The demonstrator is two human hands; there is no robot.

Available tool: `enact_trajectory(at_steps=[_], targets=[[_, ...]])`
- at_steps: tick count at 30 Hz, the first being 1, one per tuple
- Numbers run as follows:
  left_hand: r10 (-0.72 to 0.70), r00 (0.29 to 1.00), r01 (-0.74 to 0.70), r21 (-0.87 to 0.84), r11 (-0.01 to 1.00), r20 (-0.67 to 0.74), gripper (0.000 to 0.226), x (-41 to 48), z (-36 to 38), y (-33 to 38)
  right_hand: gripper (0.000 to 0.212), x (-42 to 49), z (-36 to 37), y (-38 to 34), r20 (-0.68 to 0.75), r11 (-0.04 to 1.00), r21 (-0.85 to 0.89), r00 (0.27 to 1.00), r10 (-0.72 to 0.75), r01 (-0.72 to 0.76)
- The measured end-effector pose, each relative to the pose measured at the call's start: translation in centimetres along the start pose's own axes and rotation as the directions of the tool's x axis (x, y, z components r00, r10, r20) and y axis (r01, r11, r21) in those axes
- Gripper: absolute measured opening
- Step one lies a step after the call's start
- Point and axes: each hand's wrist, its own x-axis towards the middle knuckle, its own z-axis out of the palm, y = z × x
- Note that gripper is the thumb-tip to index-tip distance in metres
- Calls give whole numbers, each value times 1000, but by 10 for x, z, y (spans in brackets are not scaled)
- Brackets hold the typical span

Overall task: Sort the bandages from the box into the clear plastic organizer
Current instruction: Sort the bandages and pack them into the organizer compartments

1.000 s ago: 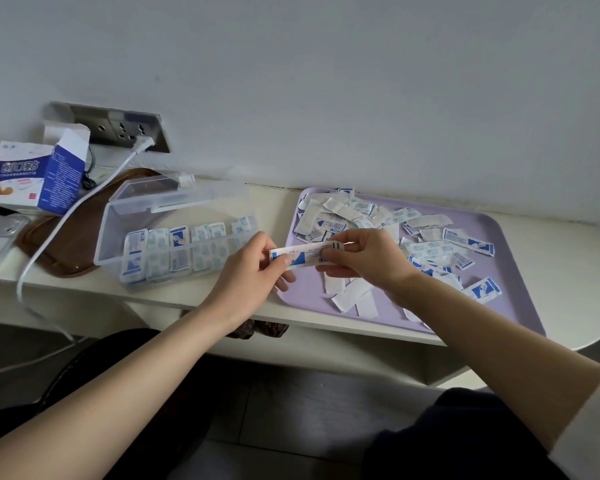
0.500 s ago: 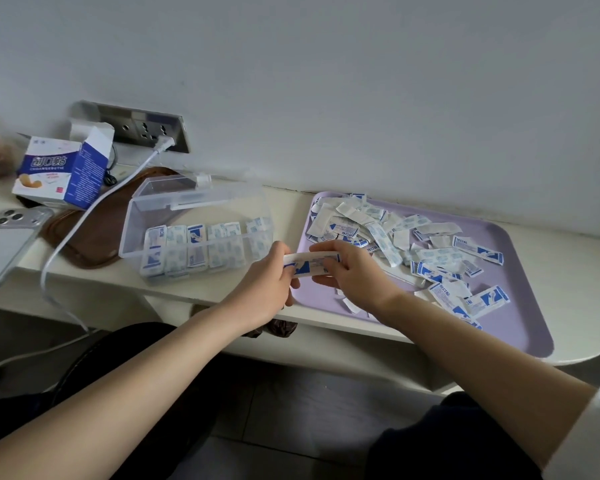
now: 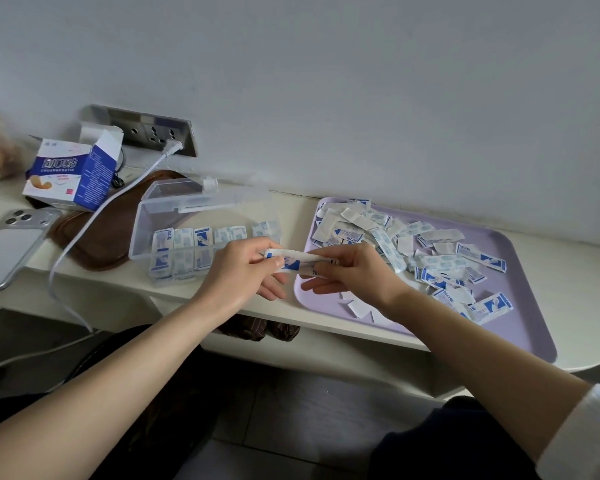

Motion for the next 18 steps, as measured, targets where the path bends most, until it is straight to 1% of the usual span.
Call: enact_trajectory(at_steps=[3,5,6,7,8,9,10,11,12,13,14,15,16,18], targets=[[1,999,0,-17,1000,33,20,-2,-7,1,27,-1,2,-3,55,999,45,998,-10,8],[0,999,1,-19,1000,48,21,-5,-12,0,25,-1,4,-3,71,999,11,997,-32,31],[0,999,0,-8,1000,47,22,-7,-15,0,23,-1,7,-1,62,996,-61,997,-56,60],[2,999,-3,15,1000,43,22,-9,-17,-2,22,-1,10,1,41,978,-181,994,-98,104],[1,999,-3,46,999,39,22,-11,-19,-3,21,0,13,4,16,931,-333,988,-156,153],[-2,999,-1,83,997,34,20,-13,-21,-5,20,0,17,6,12,861,-469,976,-219,199],[-4,999,-1,134,991,35,18,-16,-24,-5,19,0,21,8,27,792,-560,962,-273,241],[6,999,-15,215,977,42,18,-18,-27,-6,18,0,24,11,57,741,-609,947,-316,284],[30,998,-49,332,942,61,17,-20,-31,-5,16,0,28,13,94,701,-634,932,-349,327],[60,994,-94,465,880,86,16,-23,-35,-4,15,1,33,13,124,674,-646,921,-370,358],[89,990,-136,585,800,108,15,-26,-39,-1,15,1,39,12,132,670,-644,916,-379,371],[115,986,-168,671,722,123,13,-29,-42,2,14,1,44,11,128,681,-629,914,-386,376],[138,981,-194,722,664,137,12,-31,-44,6,14,1,48,10,112,694,-614,912,-394,376],[184,970,-240,772,588,161,12,-33,-52,7,13,2,59,6,78,711,-600,912,-404,366]])
